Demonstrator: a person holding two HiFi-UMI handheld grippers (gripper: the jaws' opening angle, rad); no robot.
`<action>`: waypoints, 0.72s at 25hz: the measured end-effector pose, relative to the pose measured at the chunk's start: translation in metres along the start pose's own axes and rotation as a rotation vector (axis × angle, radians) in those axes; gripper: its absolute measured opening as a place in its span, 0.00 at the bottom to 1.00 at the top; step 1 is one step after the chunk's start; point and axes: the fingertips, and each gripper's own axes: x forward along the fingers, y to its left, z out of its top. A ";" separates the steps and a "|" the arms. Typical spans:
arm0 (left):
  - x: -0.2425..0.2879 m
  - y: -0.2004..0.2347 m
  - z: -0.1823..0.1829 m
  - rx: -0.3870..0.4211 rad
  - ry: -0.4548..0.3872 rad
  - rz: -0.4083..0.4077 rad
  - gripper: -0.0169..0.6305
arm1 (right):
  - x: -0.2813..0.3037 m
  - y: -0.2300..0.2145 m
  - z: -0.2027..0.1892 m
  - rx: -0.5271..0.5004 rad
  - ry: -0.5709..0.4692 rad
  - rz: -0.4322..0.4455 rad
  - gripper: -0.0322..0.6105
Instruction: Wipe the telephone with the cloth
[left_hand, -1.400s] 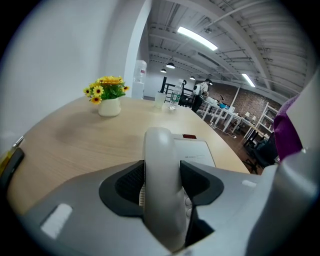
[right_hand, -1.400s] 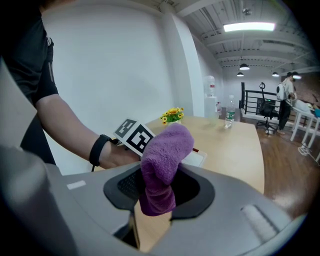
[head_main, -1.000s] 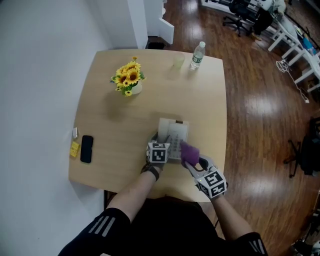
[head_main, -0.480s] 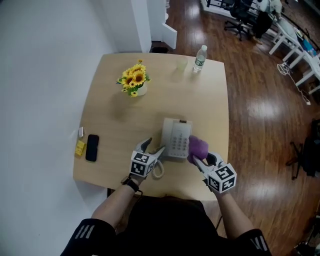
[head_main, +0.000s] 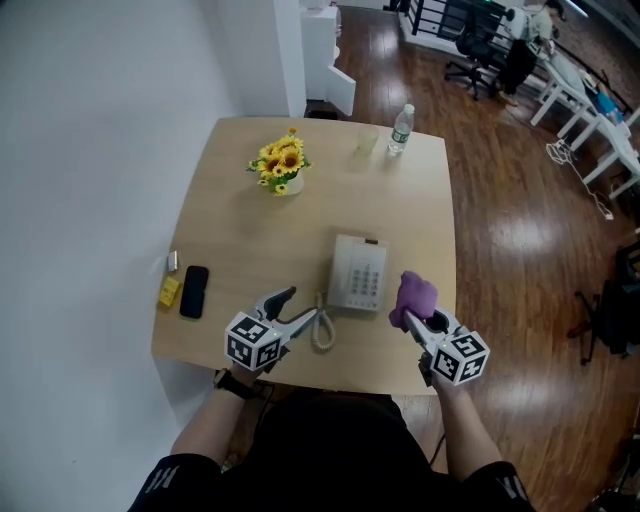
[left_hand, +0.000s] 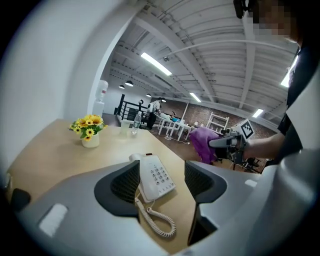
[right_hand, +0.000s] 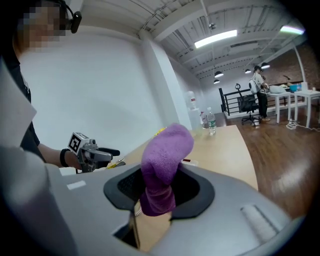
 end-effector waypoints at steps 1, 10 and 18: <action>-0.007 -0.002 0.002 0.001 -0.010 -0.004 0.45 | -0.004 0.002 -0.002 0.001 -0.006 -0.006 0.27; -0.049 -0.013 0.002 0.035 -0.047 -0.012 0.45 | -0.038 0.027 -0.010 0.025 -0.061 -0.058 0.27; -0.067 -0.022 -0.020 0.038 -0.030 -0.032 0.45 | -0.052 0.054 -0.026 0.018 -0.069 -0.058 0.27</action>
